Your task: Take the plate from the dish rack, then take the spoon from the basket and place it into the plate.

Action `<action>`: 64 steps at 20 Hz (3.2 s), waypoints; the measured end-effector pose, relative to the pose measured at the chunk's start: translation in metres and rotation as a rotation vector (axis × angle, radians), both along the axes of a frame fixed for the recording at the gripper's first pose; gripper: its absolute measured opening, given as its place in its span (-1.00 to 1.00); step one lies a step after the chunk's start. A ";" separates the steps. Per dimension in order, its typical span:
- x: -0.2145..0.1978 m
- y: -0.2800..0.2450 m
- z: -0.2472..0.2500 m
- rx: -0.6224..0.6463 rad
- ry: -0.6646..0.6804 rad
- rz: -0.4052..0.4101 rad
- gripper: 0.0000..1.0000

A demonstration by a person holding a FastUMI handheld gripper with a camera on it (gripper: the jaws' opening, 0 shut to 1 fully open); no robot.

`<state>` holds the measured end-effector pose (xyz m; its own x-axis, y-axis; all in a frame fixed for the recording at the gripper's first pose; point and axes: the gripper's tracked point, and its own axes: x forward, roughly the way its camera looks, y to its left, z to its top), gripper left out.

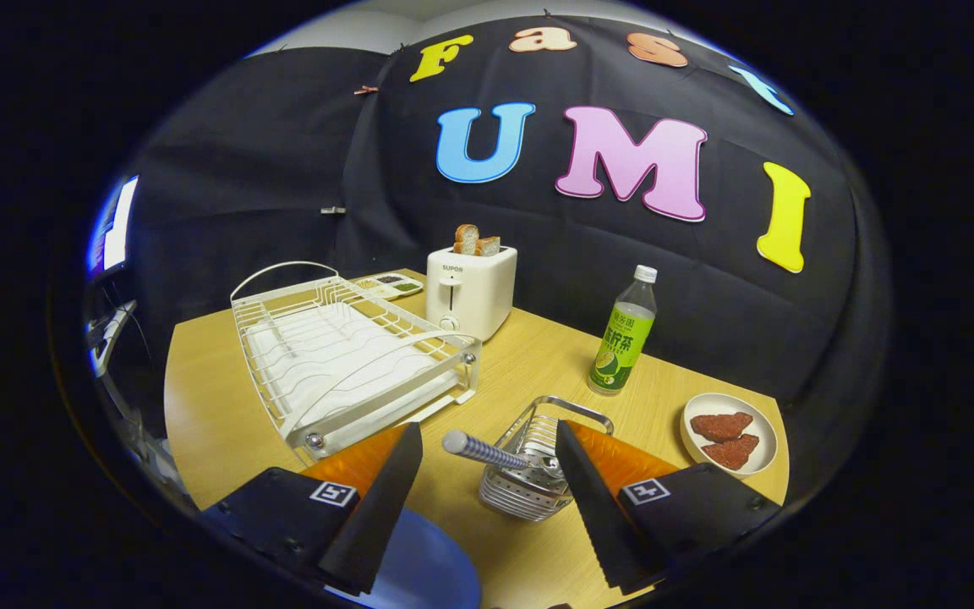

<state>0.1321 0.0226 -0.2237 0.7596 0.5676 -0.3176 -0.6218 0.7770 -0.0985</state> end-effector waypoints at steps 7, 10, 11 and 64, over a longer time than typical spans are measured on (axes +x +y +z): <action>0.016 0.008 -0.005 -0.020 -0.021 0.003 0.51; 0.020 0.013 -0.012 -0.025 -0.004 0.003 0.27; 0.025 0.009 -0.014 -0.041 -0.019 -0.021 0.23; -0.151 0.027 0.038 -0.145 -0.189 0.254 -0.73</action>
<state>-0.0189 0.0496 -0.1862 0.6527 0.7057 -0.2756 -0.7539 0.5691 -0.3283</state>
